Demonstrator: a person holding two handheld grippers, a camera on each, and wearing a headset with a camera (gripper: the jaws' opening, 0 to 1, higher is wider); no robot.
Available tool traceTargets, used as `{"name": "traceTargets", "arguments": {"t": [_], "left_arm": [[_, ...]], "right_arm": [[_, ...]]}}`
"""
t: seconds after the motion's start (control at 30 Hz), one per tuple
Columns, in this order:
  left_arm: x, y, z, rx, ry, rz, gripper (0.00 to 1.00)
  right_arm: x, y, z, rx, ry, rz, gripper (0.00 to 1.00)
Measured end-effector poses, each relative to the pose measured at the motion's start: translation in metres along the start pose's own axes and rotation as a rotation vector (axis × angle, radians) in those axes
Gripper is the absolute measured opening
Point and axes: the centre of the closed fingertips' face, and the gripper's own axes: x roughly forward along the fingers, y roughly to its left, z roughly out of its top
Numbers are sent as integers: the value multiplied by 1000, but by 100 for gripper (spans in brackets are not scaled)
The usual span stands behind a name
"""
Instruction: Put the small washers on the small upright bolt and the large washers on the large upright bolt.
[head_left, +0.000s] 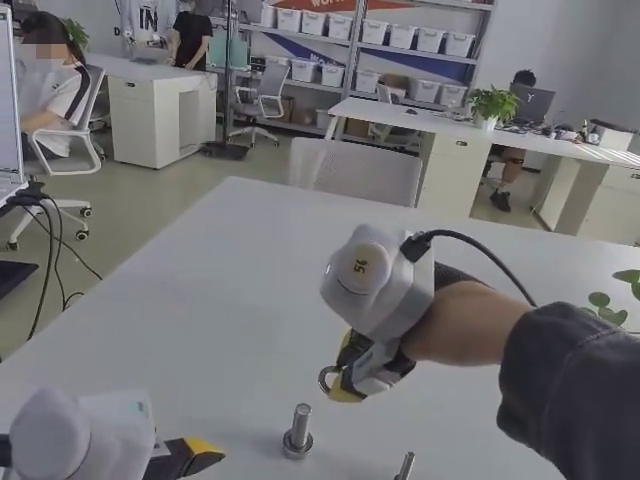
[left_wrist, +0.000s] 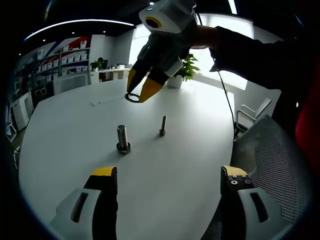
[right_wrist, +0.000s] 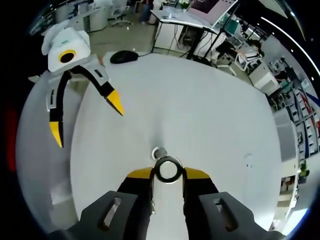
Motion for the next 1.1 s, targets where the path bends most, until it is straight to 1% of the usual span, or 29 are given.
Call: {"name": "traceTargets", "arguments": {"t": [0.1, 0.3, 0.43, 0.8, 1.1], "left_arm": [[-1, 2, -1, -3, -1, 5, 85], [-2, 3, -2, -6, 2, 9, 85], [-2, 3, -3, -7, 2, 11, 85], [-4, 5, -4, -14, 1, 21, 85], [-6, 7, -6, -18, 3, 27, 84]], "right_arm": [[3, -2, 5, -1, -9, 6, 23], [11, -2, 8, -8, -6, 21, 23], [18, -1, 8, -4, 2, 41, 23], [35, 1, 8, -4, 19, 77, 23], [47, 4, 4, -1, 39, 105, 23]]}}
